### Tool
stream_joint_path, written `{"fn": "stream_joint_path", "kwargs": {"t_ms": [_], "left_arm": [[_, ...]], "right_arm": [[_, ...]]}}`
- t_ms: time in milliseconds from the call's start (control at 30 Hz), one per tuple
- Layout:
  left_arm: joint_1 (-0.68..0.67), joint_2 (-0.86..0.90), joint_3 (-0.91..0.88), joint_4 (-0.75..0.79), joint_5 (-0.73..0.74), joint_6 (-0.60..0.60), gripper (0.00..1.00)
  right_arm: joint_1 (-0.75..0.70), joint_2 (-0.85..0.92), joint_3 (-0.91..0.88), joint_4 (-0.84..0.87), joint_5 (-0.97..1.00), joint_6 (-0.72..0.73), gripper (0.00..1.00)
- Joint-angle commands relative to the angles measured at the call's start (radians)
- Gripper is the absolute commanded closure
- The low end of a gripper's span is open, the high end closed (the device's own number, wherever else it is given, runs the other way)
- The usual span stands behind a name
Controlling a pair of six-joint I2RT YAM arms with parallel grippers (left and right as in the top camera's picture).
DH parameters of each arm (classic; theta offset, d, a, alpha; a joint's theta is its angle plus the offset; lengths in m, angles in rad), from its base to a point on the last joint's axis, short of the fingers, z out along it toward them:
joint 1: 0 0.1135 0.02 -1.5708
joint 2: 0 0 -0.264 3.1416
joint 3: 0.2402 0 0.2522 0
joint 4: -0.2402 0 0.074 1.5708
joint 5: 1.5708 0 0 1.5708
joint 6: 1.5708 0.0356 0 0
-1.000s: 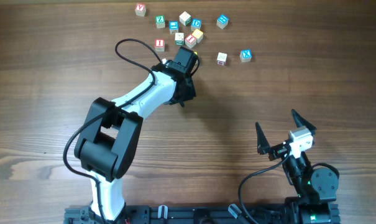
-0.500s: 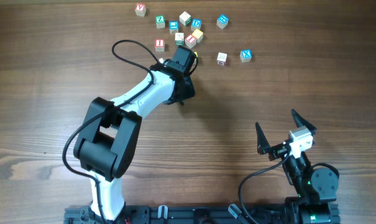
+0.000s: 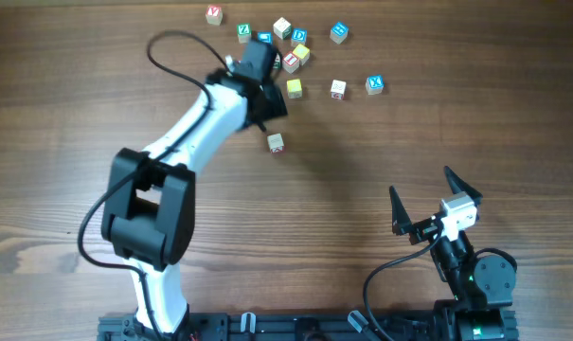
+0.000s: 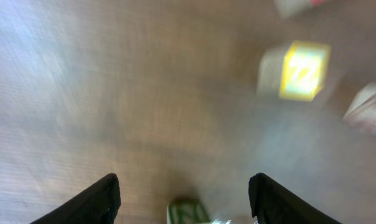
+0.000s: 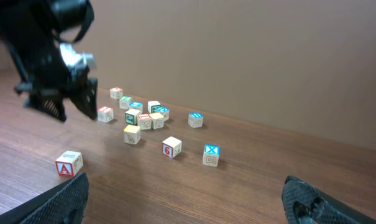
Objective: Form a circle
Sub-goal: 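Lower the N block onto the table and open the left gripper, then grasp the red I block with the left gripper and lift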
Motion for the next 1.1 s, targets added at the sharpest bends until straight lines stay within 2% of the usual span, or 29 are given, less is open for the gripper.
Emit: {"fn": "stream_joint_path", "kwargs": {"t_ms": [0,200,333,533,633,1067], "left_arm": [[0.064,-0.002,0.190,-0.055,-0.014,0.086,0.96],[0.134,-0.002,0.391,-0.093,-0.021,0.134,0.96],[0.140,0.012,0.396,-0.039,-0.021,0.231,0.96],[0.140,0.098,0.395,0.015,-0.021,0.244,0.96],[0.140,0.153,0.394,0.045,-0.021,0.313,0.96],[0.140,0.317,0.394,0.117,-0.021,0.342,0.95]], "right_arm": [[-0.006,-0.008,-0.001,0.002,-0.006,-0.003,0.00],[-0.006,-0.008,-0.001,0.002,-0.006,-0.003,0.00],[-0.006,-0.008,-0.001,0.002,-0.006,-0.003,0.00],[-0.006,-0.008,-0.001,0.002,-0.006,-0.003,0.00],[-0.006,-0.008,-0.001,0.002,-0.006,-0.003,0.00],[-0.006,-0.008,-0.001,0.002,-0.006,-0.003,0.00]]}}
